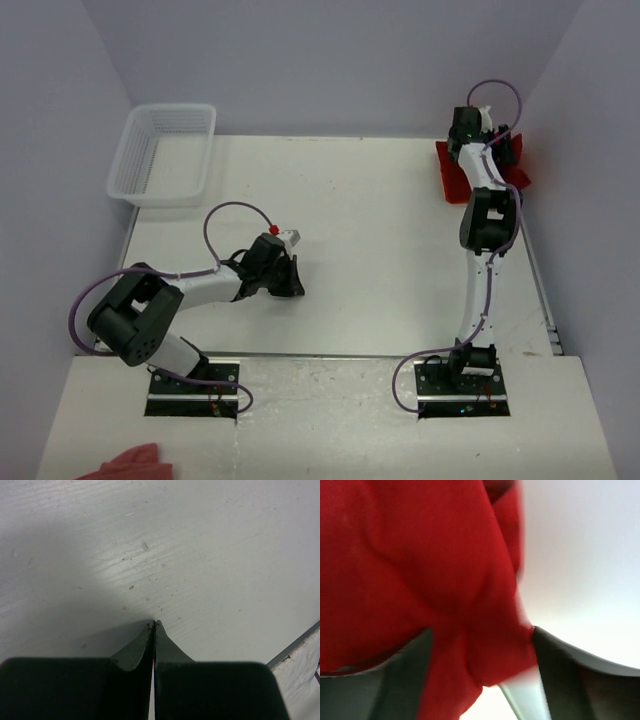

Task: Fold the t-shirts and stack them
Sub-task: Put the neatly folded tshirt into the corner of the board with the right arm

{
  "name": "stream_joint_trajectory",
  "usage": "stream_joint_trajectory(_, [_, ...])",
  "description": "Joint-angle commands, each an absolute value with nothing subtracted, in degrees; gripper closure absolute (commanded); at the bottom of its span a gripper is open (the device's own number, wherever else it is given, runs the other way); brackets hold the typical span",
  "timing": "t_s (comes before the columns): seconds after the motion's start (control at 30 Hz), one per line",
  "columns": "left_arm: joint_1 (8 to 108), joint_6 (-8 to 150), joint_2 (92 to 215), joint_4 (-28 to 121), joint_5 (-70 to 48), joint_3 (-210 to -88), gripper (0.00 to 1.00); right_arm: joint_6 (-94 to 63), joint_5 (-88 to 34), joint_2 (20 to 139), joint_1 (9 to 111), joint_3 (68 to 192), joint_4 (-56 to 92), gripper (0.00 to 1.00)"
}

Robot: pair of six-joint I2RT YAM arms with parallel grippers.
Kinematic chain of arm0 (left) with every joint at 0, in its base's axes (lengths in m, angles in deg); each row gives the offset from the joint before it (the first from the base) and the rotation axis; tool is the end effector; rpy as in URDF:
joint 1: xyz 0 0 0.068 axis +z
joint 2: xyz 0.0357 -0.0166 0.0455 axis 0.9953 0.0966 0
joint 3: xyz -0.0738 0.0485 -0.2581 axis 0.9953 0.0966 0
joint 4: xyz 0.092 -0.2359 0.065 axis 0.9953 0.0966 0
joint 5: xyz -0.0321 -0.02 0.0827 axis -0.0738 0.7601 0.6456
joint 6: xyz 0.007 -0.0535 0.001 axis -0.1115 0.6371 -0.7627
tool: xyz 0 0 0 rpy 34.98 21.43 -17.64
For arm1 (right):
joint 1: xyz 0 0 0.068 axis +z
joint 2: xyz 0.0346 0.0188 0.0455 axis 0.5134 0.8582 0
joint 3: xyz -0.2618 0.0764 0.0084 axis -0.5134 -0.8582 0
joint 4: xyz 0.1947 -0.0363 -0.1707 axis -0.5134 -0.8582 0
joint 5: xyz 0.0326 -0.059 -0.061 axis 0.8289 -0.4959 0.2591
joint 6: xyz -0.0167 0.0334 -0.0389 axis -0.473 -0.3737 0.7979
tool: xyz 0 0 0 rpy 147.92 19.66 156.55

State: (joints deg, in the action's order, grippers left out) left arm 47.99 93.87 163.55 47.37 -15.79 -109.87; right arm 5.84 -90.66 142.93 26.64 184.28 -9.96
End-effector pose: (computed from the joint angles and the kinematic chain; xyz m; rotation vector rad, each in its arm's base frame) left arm 0.2082 -0.1637 0.1341 0.1396 2.6110 -0.7766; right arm 0.5520 -0.0708 0.1958 0.3075 2.2160 -1.3036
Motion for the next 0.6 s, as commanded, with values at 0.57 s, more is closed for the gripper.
stream_joint_trajectory(0.57, [42.1, 97.3, 159.4, 64.3, 0.3, -115.0, 1.0, -13.5, -73.0, 118.2, 40.4, 188.7, -27.3, 0.11])
